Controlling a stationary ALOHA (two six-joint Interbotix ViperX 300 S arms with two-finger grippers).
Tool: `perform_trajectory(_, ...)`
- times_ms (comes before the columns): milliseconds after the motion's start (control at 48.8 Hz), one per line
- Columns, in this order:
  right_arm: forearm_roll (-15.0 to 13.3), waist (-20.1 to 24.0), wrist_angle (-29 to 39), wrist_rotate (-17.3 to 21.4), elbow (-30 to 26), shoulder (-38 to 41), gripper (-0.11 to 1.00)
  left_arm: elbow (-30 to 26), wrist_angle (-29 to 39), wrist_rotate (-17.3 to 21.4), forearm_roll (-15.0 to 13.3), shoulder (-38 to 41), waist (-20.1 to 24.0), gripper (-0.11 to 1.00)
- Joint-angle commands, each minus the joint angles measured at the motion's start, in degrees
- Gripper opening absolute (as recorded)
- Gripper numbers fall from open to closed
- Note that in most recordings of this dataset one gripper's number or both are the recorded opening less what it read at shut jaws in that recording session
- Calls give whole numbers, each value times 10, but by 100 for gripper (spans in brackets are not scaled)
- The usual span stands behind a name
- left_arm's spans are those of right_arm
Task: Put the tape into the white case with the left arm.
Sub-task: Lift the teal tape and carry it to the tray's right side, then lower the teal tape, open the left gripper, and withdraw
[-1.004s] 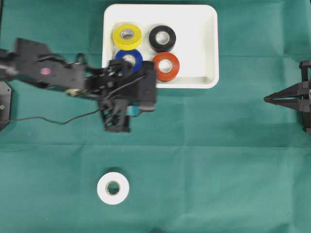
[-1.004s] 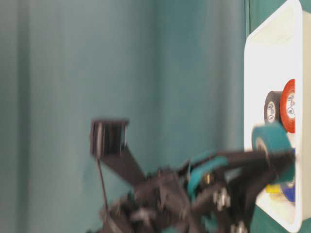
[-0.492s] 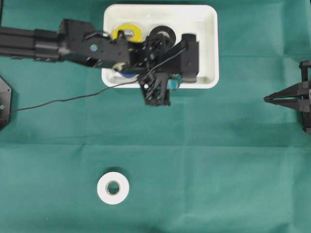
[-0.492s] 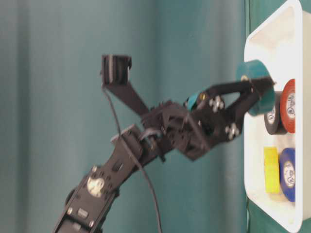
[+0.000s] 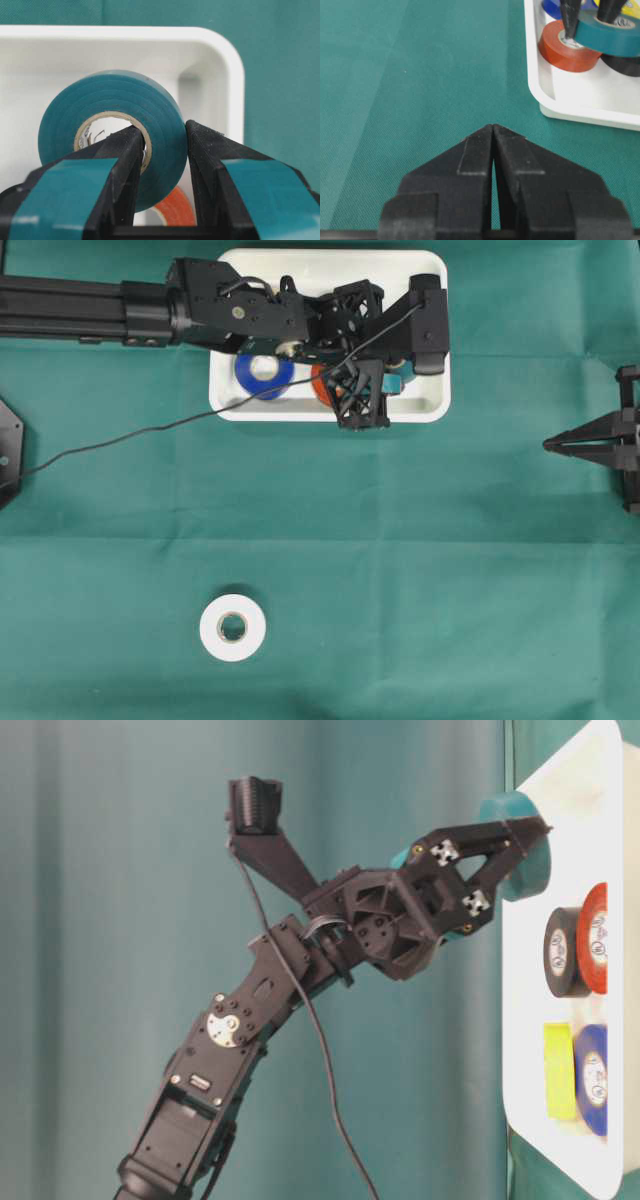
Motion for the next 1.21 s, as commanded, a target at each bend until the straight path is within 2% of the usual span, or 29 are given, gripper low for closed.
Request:
perform_trajectory(0,0,0,-5,1,-6,4,-9,-18,-3,0,1,-11,0,25)
perform_trajectory(348,0,-1,-5,1,-6,4,-9,-12,-2,-1,1,-11,-2,26)
perform_trajectory(389,0,-1,-5,1,-7,4,-9,-11,-3,-2,1,-12,-2,34)
perform_trajectory(533,0,-1,-5,1,-7,4,-9,-4,-3,0,1,-21,-3,77)
perform_trajectory(594,0,-1,-5,1,-7,4,-9,2,-3,0,1,-26,-3,89)
perform_trajectory(902,0,-1,-5,1,-7,4,-9,43,-5,-3,1,-63,-5,87)
perform_trajectory(1189,0,-1,-5,1,-6,4,-9,129,-11,-4,1,-144,-6,86)
